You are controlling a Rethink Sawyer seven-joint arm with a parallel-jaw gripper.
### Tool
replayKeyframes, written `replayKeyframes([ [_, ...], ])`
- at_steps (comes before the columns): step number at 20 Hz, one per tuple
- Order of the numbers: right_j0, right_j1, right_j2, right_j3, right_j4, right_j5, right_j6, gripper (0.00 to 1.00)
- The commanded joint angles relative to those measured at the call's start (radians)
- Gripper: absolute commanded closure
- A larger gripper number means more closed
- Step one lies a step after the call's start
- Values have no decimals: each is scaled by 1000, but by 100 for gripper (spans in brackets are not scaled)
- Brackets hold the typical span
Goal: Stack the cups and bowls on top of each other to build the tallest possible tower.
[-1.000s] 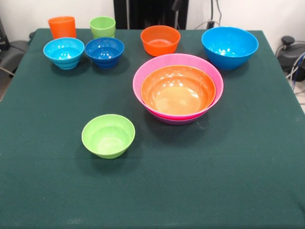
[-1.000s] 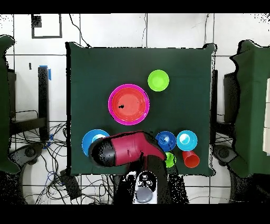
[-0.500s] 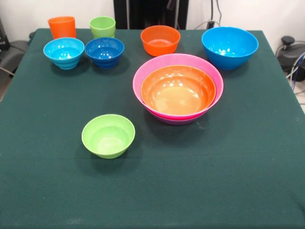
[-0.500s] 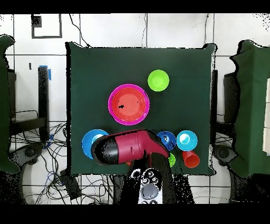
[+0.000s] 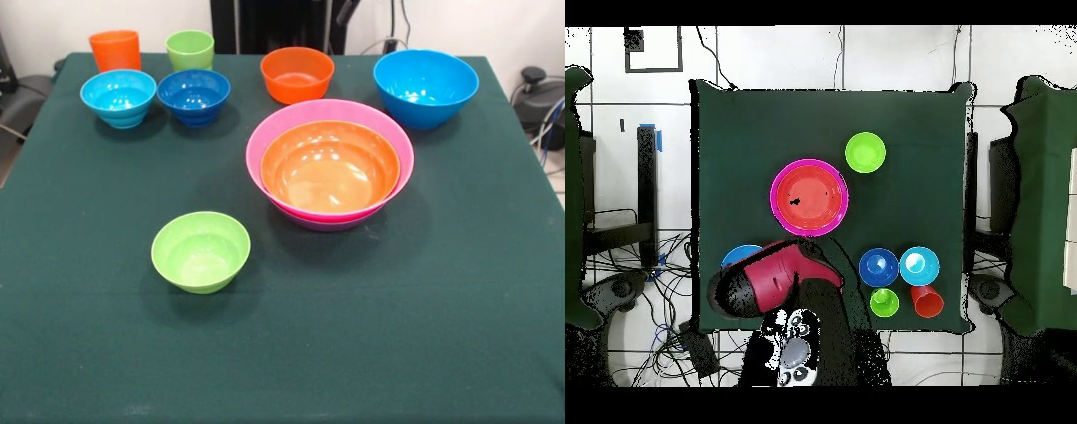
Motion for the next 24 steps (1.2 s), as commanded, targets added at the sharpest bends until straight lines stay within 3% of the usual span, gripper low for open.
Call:
replayKeyframes([
  [1, 23, 103, 108, -95, -133, -38, -216, 0],
  [5, 41, 129, 99, -114, -179, -65, -179, 0],
  [12, 59, 190, 105, -138, -172, -93, -110, 0],
  [16, 122, 194, 69, -179, -252, -70, -94, 0],
  [22, 128, 181, 75, -190, -242, -30, -128, 0],
  [24, 116, 168, 94, -191, -225, 5, -185, 0],
])
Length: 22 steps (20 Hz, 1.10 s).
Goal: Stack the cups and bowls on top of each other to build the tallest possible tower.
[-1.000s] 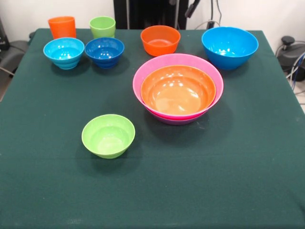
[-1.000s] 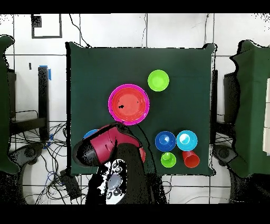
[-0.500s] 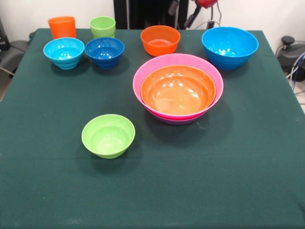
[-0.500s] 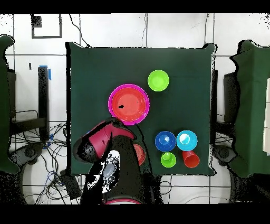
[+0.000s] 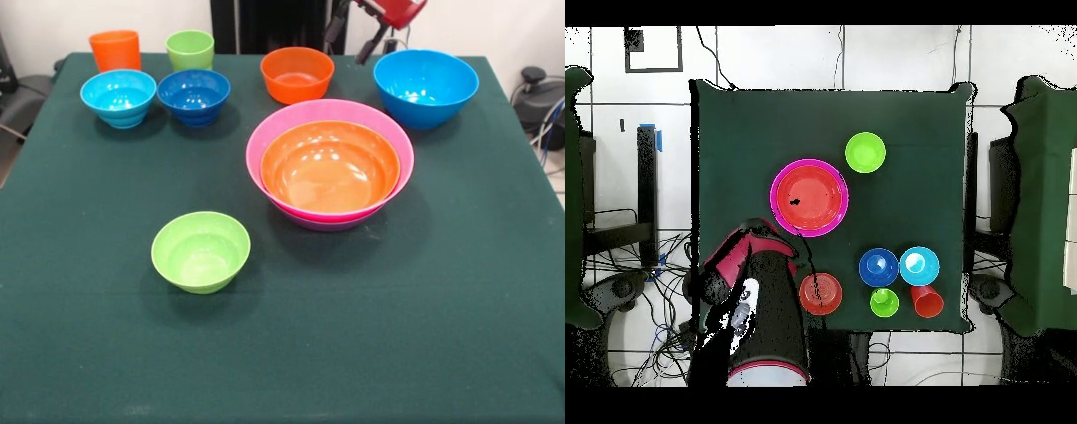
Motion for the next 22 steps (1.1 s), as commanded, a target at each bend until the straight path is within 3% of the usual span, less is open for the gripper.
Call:
replayKeyframes([
  [1, -24, 17, 105, -60, -15, 23, -217, 0],
  [5, -85, -27, 198, 0, 101, 64, -286, 0],
  [9, -129, -43, 284, 36, 161, 46, -306, 0],
  [17, -121, -59, 320, 18, 151, 100, -310, 0],
  [22, -174, -45, 371, 7, 150, 96, -362, 0],
])
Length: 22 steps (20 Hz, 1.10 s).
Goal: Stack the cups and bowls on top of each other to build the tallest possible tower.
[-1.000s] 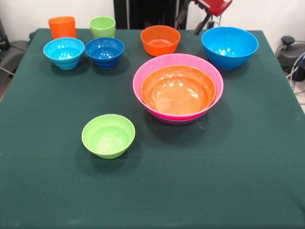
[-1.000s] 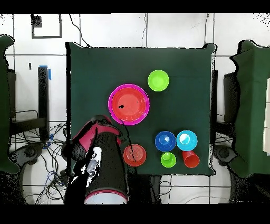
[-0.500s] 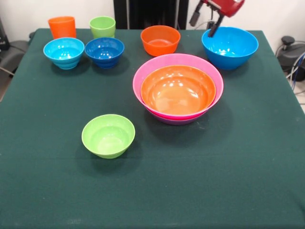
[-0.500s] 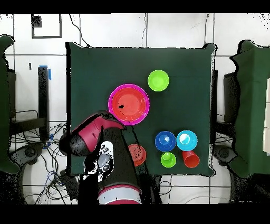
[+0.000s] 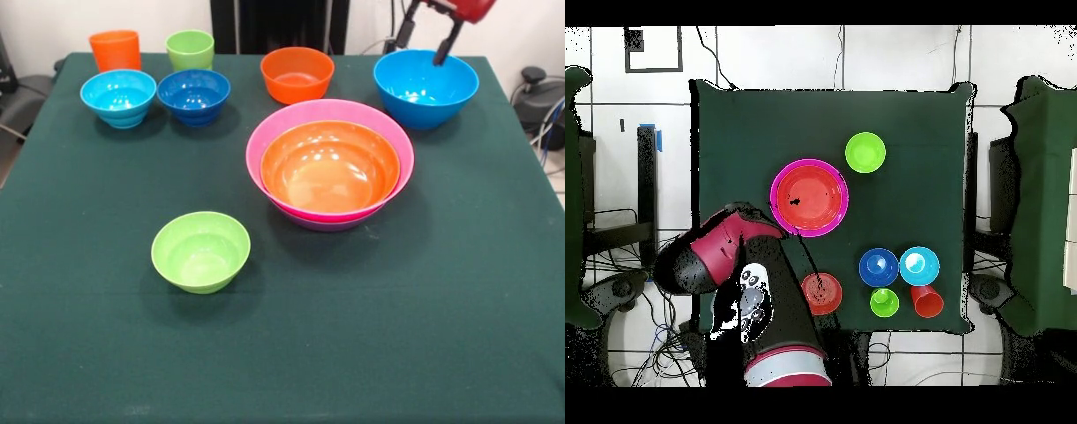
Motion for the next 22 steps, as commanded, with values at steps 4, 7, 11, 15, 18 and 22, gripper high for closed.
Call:
replayKeyframes([
  [4, -134, 75, 225, 2, 6, 10, -411, 0],
  [7, -157, 103, 249, 1, -15, -15, -410, 0],
  [11, -163, 121, 250, 1, -51, -41, -399, 0],
  [15, -170, 129, 253, -3, -51, -40, -408, 0],
  [18, -184, 119, 261, 17, -39, -44, -412, 0],
  [22, -225, 119, 279, 51, -48, -70, -426, 0],
])
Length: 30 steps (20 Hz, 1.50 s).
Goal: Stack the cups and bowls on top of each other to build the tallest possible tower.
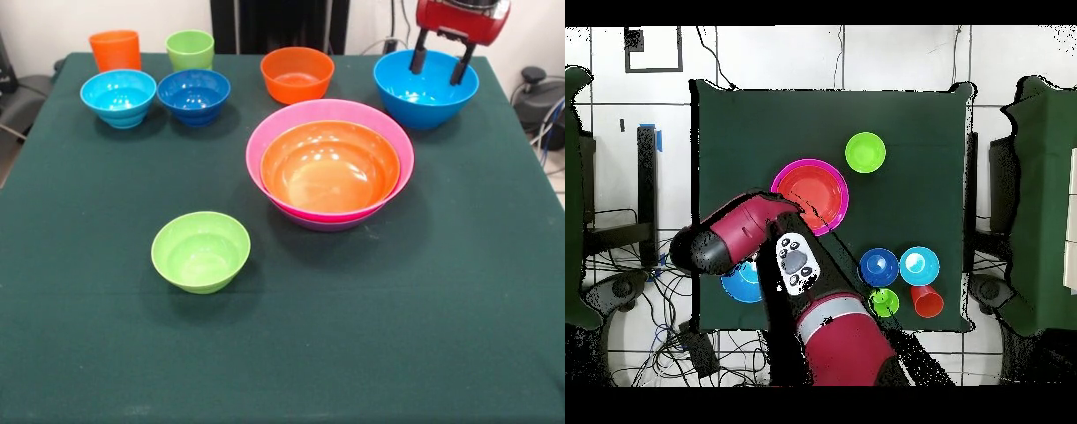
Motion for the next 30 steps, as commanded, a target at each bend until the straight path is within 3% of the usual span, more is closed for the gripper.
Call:
replayKeyframes([
  [1, -55, 30, 80, 58, -56, -75, -249, 0],
  [7, -110, 30, 105, 85, -80, -80, -271, 0],
  [15, -133, 36, 125, 93, -93, -81, -265, 0],
  [30, -289, -79, 228, 184, -52, 21, -393, 0],
])
